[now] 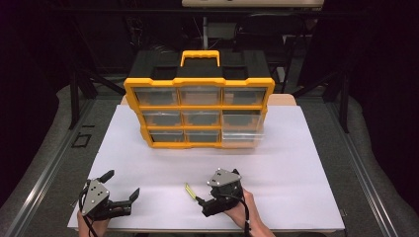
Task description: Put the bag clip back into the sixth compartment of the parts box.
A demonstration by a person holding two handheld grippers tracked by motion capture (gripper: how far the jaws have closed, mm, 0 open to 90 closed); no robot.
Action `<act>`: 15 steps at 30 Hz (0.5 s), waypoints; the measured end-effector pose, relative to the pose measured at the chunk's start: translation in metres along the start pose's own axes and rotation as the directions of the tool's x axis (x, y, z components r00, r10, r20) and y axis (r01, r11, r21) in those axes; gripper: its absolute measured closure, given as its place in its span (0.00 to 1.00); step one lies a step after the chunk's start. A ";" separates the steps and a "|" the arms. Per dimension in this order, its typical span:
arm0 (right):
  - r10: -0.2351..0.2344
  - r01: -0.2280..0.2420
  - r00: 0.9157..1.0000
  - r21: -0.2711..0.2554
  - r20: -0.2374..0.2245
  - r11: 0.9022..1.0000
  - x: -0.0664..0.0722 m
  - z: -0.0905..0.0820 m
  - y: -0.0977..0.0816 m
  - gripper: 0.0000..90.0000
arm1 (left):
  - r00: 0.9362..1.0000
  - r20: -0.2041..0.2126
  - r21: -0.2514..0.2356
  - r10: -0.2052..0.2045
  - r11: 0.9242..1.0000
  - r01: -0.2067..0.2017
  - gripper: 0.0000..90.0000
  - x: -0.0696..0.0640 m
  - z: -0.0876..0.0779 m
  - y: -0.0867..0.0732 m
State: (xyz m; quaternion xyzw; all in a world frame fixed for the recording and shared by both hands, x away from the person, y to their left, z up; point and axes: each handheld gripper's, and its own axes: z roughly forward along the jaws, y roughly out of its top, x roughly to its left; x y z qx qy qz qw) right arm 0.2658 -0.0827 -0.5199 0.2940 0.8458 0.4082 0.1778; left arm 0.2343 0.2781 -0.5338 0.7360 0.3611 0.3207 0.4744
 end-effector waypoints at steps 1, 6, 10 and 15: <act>-0.002 0.002 1.000 0.006 -0.001 1.000 0.001 0.002 0.001 0.00 | 1.000 -0.001 0.000 0.001 1.000 -0.001 0.00 0.000 0.000 0.000; -0.005 0.006 1.000 0.037 -0.012 0.999 0.005 0.009 0.005 0.00 | 1.000 -0.004 -0.002 -0.005 1.000 0.005 0.00 0.000 -0.001 0.000; -0.007 0.009 1.000 0.066 -0.027 0.998 0.007 0.017 0.008 0.00 | 1.000 -0.004 -0.002 -0.006 1.000 0.006 0.00 0.000 0.000 0.000; 0.007 -0.003 0.999 0.128 -0.032 0.992 0.009 0.030 0.013 0.00 | 1.000 -0.008 0.002 -0.008 1.000 0.008 0.00 0.000 -0.001 0.000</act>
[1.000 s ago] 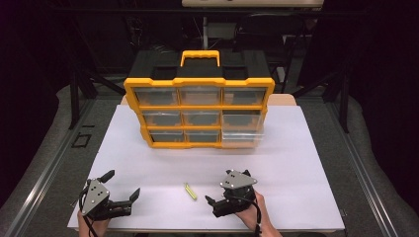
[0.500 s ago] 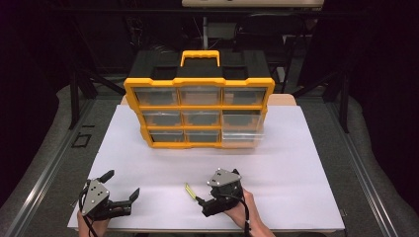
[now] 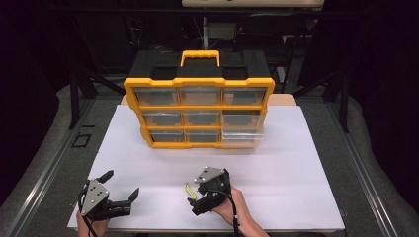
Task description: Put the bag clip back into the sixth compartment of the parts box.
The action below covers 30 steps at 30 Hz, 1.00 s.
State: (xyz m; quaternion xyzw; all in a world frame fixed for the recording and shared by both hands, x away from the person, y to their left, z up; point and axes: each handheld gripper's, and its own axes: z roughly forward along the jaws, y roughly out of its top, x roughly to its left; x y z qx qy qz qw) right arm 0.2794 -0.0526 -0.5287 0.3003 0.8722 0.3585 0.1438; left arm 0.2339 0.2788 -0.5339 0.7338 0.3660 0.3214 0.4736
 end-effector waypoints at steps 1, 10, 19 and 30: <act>0.000 0.000 1.000 0.000 0.000 1.000 0.000 0.000 0.000 0.00 | 1.000 0.000 0.000 0.000 1.000 0.000 0.00 0.000 0.000 0.000; -0.001 -0.002 1.000 0.098 0.026 0.995 0.007 0.019 0.012 0.19 | 1.000 0.001 0.001 0.002 1.000 -0.002 0.00 0.000 0.000 0.000; 0.001 -0.013 0.997 0.166 0.073 0.986 0.015 0.032 0.021 0.48 | 1.000 0.008 0.006 0.002 1.000 -0.002 0.00 0.001 0.000 0.000; 0.027 -0.040 0.998 0.203 0.065 0.978 0.020 0.043 0.024 0.76 | 1.000 0.009 0.006 -0.001 1.000 0.001 0.00 0.001 0.000 0.000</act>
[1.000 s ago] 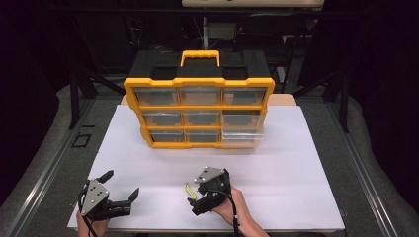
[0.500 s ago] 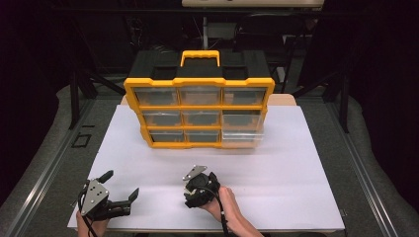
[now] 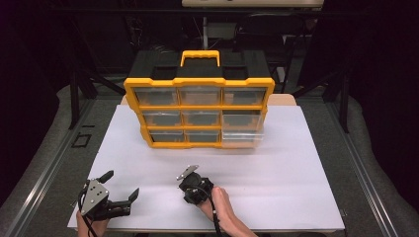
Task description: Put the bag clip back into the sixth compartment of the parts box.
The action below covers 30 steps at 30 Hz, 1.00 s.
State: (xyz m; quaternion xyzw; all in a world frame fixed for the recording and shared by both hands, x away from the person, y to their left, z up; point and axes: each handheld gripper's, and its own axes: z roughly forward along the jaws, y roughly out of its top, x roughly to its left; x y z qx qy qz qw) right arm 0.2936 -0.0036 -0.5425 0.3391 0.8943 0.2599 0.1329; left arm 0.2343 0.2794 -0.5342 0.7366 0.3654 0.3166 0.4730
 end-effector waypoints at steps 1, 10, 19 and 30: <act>0.000 0.000 1.000 0.000 0.000 1.000 0.000 0.000 0.000 0.76 | 1.000 0.000 0.000 0.000 1.000 0.000 0.00 0.000 0.000 0.000; 0.019 -0.019 0.999 0.008 -0.031 1.000 -0.001 0.002 0.000 0.89 | 1.000 0.006 0.008 0.005 1.000 -0.005 0.00 0.001 0.000 0.000; 0.018 -0.017 0.998 0.014 -0.058 1.000 -0.008 -0.005 0.000 0.89 | 1.000 0.007 0.007 0.004 1.000 -0.004 0.00 0.001 0.000 0.000; 0.028 -0.027 0.997 0.021 -0.068 0.999 -0.022 -0.018 -0.006 0.89 | 1.000 0.005 0.007 0.004 1.000 -0.004 0.00 0.001 0.000 0.000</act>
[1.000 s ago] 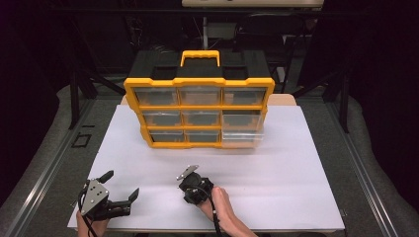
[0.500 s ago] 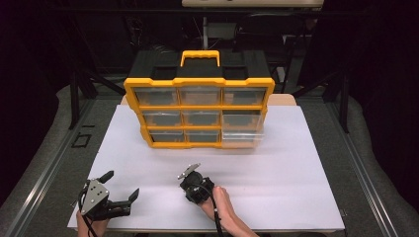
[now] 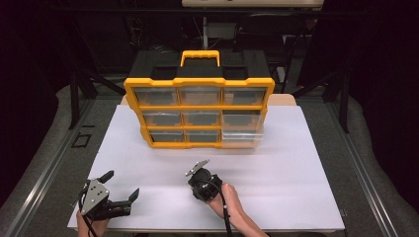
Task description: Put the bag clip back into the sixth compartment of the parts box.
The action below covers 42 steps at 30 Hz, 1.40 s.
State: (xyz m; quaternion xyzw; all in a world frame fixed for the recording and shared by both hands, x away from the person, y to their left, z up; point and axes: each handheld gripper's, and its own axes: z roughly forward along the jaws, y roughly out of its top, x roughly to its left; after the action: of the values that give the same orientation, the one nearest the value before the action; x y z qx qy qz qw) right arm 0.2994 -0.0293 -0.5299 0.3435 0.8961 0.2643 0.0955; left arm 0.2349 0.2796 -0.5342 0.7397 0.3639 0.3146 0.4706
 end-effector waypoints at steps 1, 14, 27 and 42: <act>0.002 -0.002 1.000 -0.001 -0.007 1.000 -0.001 -0.001 -0.001 0.89 | 1.000 0.000 0.000 0.000 1.000 0.000 0.00 0.000 0.000 0.000; 0.023 -0.023 1.000 0.003 0.014 1.000 -0.020 -0.019 -0.009 0.89 | 1.000 -0.001 0.002 0.000 1.000 0.000 0.00 0.000 0.000 0.000; 0.043 -0.044 0.998 0.023 0.037 0.999 -0.036 -0.032 -0.018 0.89 | 1.000 0.003 0.006 0.001 1.000 -0.001 0.00 0.000 0.001 0.000; 0.051 -0.054 0.998 0.068 0.046 0.996 -0.056 -0.044 -0.034 0.89 | 1.000 0.001 0.008 -0.001 1.000 0.001 0.00 0.000 0.002 0.000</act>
State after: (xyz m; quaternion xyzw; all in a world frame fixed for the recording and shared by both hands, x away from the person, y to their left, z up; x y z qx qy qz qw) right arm 0.3066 -0.1062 -0.5123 0.3757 0.8931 0.2278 0.0966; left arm 0.2361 0.2785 -0.5346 0.7415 0.3654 0.3124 0.4680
